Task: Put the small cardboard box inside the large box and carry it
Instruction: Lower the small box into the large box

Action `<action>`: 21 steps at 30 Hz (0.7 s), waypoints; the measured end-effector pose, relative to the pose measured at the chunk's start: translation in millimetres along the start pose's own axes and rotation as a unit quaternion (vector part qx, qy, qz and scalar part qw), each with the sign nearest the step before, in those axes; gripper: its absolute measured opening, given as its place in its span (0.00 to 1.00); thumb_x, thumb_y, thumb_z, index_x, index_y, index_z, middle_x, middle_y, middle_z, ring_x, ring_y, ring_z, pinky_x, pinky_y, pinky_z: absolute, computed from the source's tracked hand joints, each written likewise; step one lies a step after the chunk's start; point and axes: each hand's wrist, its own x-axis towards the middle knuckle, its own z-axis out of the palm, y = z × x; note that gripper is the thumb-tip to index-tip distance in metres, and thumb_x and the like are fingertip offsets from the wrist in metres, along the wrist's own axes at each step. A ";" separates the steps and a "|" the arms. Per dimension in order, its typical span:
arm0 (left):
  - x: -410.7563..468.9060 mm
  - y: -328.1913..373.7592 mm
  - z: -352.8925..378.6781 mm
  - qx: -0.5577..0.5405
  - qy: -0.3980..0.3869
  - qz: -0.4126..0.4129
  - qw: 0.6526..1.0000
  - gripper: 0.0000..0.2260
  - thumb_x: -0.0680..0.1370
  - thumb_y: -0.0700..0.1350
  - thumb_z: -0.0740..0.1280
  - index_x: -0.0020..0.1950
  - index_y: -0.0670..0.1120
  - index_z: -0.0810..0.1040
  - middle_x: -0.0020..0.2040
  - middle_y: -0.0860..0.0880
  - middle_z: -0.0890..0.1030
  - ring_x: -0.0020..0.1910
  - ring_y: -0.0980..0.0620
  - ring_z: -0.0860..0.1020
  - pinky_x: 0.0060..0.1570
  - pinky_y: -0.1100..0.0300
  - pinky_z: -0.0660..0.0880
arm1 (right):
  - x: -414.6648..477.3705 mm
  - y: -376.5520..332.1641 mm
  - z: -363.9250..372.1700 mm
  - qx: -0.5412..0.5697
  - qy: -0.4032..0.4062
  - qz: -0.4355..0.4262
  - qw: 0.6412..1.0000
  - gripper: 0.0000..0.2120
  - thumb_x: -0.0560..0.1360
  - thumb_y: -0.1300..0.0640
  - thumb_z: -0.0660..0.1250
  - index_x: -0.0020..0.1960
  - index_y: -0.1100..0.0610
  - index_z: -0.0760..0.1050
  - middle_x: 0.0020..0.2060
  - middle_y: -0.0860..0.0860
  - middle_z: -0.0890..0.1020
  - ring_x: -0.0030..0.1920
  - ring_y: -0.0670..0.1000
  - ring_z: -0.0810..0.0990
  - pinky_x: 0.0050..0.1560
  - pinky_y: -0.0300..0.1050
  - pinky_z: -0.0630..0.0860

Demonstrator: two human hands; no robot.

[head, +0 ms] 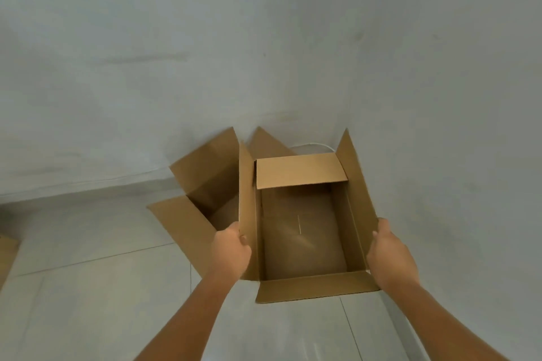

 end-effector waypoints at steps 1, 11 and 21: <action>6.6 -6.8 -9.6 -0.012 0.009 -0.008 1.000 0.11 0.80 0.40 0.60 0.62 0.43 0.74 0.53 0.44 0.81 0.52 0.47 0.80 0.57 0.56 0.77 | 6.9 -16.6 0.8 0.003 -0.010 -0.010 1.000 0.19 0.77 0.64 0.55 0.68 0.59 0.60 0.42 0.57 0.78 0.38 0.55 0.75 0.38 0.46 0.71; 75.8 -55.2 -27.6 -0.108 0.074 -0.075 0.989 0.10 0.80 0.38 0.59 0.58 0.41 0.77 0.47 0.45 0.81 0.44 0.47 0.78 0.50 0.56 0.77 | 96.6 -109.7 50.1 -0.055 -0.024 -0.112 0.992 0.12 0.80 0.63 0.54 0.63 0.59 0.62 0.29 0.51 0.74 0.31 0.51 0.78 0.28 0.44 0.73; 158.1 -85.2 36.3 -0.102 0.120 -0.196 0.968 0.10 0.80 0.38 0.60 0.58 0.38 0.76 0.45 0.42 0.81 0.40 0.47 0.77 0.46 0.55 0.76 | 210.4 -133.9 125.9 -0.058 -0.084 -0.192 0.976 0.14 0.81 0.59 0.51 0.66 0.58 0.60 0.32 0.48 0.71 0.34 0.50 0.75 0.36 0.46 0.71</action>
